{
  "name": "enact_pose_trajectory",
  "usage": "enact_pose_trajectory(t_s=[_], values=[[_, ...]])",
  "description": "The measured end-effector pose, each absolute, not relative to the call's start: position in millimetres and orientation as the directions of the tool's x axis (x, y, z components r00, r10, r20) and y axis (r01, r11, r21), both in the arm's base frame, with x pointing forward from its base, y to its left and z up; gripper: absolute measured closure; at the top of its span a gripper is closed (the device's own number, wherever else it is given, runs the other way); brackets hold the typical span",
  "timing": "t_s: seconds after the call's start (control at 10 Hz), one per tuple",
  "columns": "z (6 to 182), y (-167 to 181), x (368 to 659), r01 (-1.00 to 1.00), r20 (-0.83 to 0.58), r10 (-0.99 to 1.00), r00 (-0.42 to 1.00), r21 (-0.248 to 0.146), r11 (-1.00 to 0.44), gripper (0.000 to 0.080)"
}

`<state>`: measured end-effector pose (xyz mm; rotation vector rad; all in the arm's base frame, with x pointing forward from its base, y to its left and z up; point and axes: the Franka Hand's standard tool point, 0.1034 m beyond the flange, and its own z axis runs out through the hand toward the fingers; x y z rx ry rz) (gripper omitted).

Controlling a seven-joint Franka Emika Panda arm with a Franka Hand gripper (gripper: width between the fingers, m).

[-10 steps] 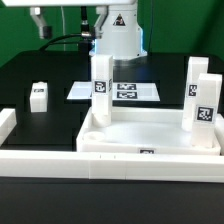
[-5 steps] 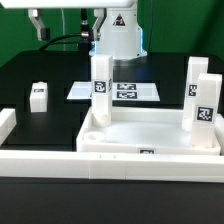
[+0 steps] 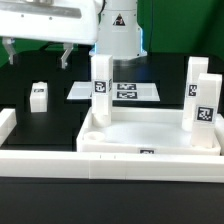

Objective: Assemble desk

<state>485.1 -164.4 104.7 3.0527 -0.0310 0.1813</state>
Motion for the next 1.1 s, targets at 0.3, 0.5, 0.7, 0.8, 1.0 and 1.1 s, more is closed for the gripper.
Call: enact_pose_trajectory(t_s=[0.3, 0.5, 0.7, 0.8, 1.0, 1.1], values=[[101.5, -163.7, 482.4, -0.013, 0.09, -0.007, 0.996, 0.072, -0.997, 0.0151], [86.7, -175.3, 469.4, -0.021, -0.025, -0.022, 0.999, 0.037, -0.999, 0.0151], [78.0, -177.3, 464.1, -0.038, -0.128, -0.038, 0.991, 0.002, -0.999, 0.0151], [78.3, -173.9, 466.4, -0.037, -0.188, -0.033, 0.982, -0.013, -0.999, 0.0151], [76.3, -169.0, 463.6, -0.037, -0.296, -0.023, 0.955, -0.041, -0.998, 0.0151], [76.0, -171.2, 465.5, -0.039, -0.345, -0.018, 0.939, -0.053, -0.998, 0.0151]])
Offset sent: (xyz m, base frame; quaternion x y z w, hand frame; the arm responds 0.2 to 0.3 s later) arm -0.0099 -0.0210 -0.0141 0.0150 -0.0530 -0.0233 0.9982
